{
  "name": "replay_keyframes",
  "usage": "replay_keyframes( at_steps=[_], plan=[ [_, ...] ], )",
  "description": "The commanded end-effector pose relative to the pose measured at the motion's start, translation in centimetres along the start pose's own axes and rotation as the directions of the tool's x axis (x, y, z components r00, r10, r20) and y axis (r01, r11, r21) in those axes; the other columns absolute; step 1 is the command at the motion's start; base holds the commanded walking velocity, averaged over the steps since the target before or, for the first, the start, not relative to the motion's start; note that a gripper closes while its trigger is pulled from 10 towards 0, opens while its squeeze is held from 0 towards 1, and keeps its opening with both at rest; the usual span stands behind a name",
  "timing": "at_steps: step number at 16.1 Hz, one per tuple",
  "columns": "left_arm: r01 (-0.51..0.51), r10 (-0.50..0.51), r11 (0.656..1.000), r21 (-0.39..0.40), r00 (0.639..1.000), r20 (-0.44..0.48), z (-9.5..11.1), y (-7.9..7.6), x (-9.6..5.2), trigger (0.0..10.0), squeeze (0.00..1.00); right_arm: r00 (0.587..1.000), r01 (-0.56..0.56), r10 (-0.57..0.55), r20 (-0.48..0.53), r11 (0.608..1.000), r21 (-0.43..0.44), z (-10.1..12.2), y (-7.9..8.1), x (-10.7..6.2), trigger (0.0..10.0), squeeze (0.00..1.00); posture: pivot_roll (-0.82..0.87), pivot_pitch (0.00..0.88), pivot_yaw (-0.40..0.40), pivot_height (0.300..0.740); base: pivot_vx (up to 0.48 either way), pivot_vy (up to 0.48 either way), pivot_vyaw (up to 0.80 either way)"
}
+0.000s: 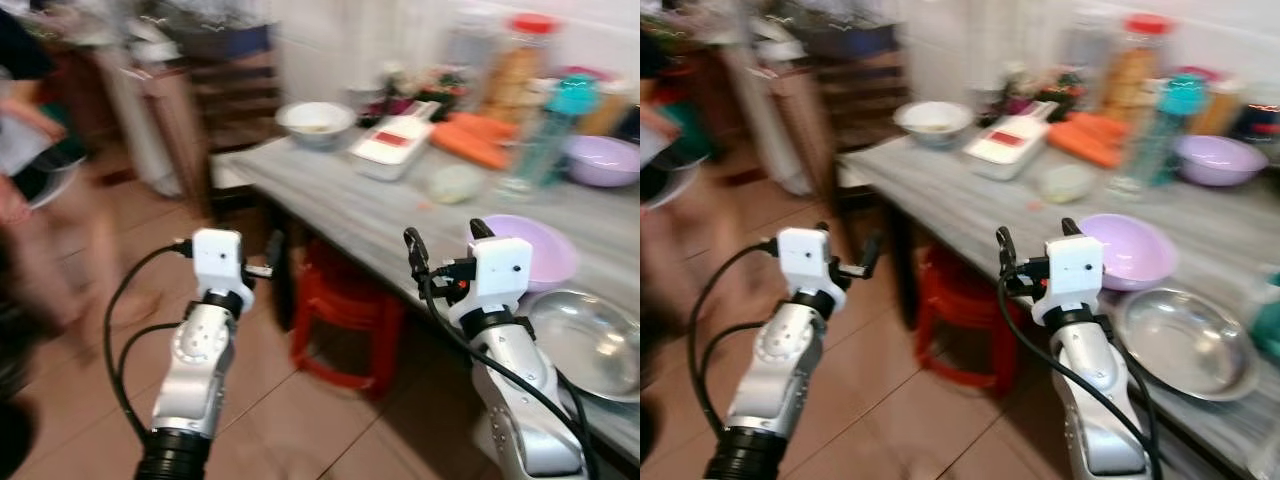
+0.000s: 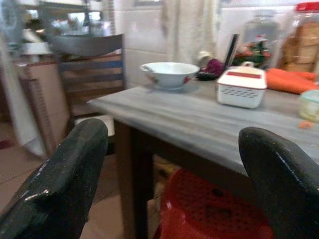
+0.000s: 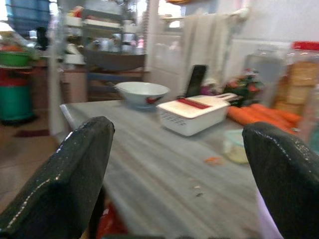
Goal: Setting the table
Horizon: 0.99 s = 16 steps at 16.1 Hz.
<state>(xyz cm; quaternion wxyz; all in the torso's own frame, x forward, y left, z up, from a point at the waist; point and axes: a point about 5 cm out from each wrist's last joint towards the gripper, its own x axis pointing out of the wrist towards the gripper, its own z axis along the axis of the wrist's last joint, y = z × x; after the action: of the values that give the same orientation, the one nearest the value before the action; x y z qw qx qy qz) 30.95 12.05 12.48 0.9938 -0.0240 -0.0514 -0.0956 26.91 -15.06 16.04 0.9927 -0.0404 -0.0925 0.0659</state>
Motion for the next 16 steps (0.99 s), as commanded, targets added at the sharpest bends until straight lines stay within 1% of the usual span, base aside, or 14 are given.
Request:
replay_keyframes(
  at_steps=[1,6,10,13,16],
  plan=[
    [0.006,-0.007,1.0,0.018,1.0,0.009,0.4,-0.1,0.2,10.0,0.0,1.0,-0.002,0.002,0.021,1.0,0.008,0.5,0.0,0.1,10.0,0.0,-0.09,0.0,-0.023,0.74,0.0,0.0,0.8],
    [-0.057,0.059,0.997,0.059,0.998,-0.021,-0.2,1.1,0.1,10.0,0.0,0.998,-0.066,0.066,0.005,0.997,0.039,0.1,1.0,0.0,10.0,0.0,-0.08,0.0,-0.025,0.74,0.0,0.0,0.8],
    [-0.089,0.095,0.991,0.098,0.994,-0.053,-1.2,1.9,-0.2,10.0,0.0,0.996,-0.087,0.087,-0.005,0.995,0.058,-0.2,1.4,0.0,10.0,0.0,-0.08,0.0,-0.027,0.74,0.0,0.0,0.8],
    [-0.112,0.121,0.987,0.116,0.99,-0.072,-1.7,2.6,-0.4,10.0,0.0,0.995,-0.094,0.095,-0.017,0.993,0.065,-0.6,1.5,0.0,10.0,0.0,-0.07,0.0,-0.033,0.74,0.0,0.0,0.8],
    [-0.126,0.144,0.981,0.145,0.982,-0.121,-2.8,3.5,-0.7,10.0,0.0,0.995,-0.068,0.074,-0.068,0.993,0.093,-2.1,1.0,0.1,10.0,0.0,-0.06,0.0,-0.035,0.74,0.0,0.0,0.8]
  ],
)
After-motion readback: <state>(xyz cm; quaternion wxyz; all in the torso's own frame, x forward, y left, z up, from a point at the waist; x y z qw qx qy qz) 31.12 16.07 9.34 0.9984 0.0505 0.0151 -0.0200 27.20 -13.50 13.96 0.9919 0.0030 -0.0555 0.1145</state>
